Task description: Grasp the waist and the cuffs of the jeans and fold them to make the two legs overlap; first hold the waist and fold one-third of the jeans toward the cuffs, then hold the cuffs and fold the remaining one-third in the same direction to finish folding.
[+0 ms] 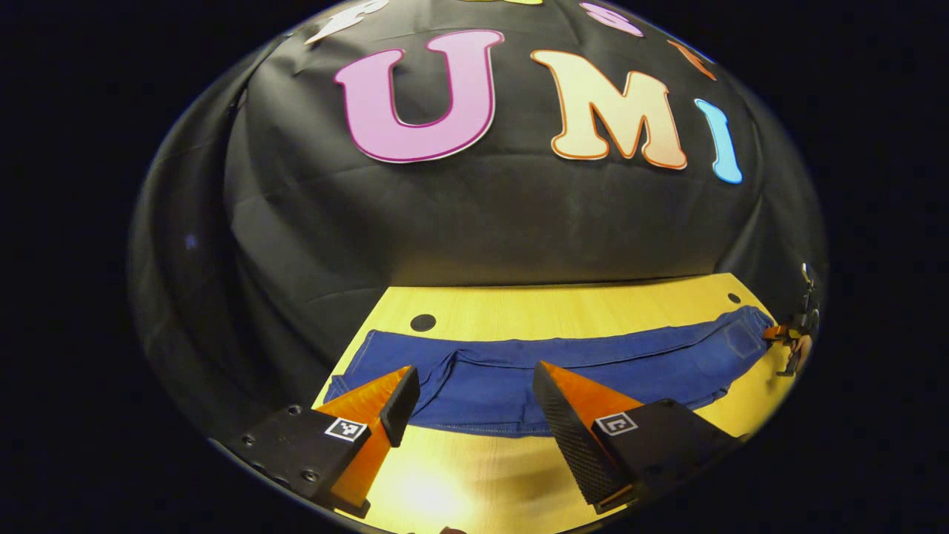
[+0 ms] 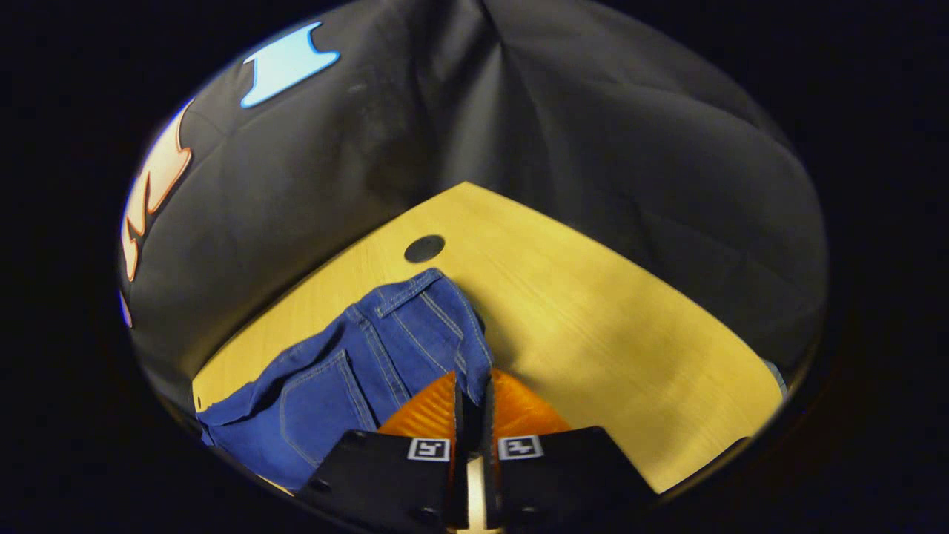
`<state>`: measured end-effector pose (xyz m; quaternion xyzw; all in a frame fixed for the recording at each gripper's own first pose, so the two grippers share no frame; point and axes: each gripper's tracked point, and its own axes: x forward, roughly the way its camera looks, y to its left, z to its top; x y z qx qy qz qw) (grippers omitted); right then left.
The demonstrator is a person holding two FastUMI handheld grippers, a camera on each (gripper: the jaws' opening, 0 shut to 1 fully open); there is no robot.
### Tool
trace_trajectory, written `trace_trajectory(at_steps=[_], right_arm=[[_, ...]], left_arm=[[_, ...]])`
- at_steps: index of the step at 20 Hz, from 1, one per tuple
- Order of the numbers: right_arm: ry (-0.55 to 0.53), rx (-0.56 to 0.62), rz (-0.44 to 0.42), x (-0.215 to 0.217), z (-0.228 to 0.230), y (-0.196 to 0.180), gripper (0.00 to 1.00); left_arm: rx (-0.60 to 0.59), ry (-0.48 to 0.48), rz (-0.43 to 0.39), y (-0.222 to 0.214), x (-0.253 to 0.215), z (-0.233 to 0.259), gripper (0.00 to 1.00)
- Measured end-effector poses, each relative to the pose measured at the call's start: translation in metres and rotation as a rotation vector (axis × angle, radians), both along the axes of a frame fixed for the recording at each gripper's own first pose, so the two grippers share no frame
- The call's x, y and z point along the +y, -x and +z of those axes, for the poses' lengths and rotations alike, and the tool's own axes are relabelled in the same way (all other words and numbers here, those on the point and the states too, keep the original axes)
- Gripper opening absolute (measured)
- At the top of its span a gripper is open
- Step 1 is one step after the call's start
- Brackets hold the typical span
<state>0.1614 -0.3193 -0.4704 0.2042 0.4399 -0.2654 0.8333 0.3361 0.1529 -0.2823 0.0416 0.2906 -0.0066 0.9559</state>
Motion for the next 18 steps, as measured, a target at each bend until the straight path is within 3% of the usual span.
trace_trajectory(at_steps=[4, 8, 13, 18], right_arm=[[0.075, 0.017, 0.04, -0.012, 0.008, -0.003, 0.06], [0.143, 0.017, 0.048, -0.011, 0.03, -0.005, 0.06], [0.221, -0.135, 0.086, -0.002, 0.088, -0.022, 0.06], [0.252, -0.297, 0.159, 0.039, 0.172, -0.023, 0.06]], left_arm=[[0.006, 0.036, 0.068, -0.004, 0.001, 0.006, 0.96], [0.029, 0.012, 0.074, -0.005, 0.003, 0.003, 0.96], [0.063, 0.039, 0.067, -0.004, 0.002, 0.001, 0.96], [0.078, 0.043, 0.013, -0.005, 0.011, -0.006, 0.95]])
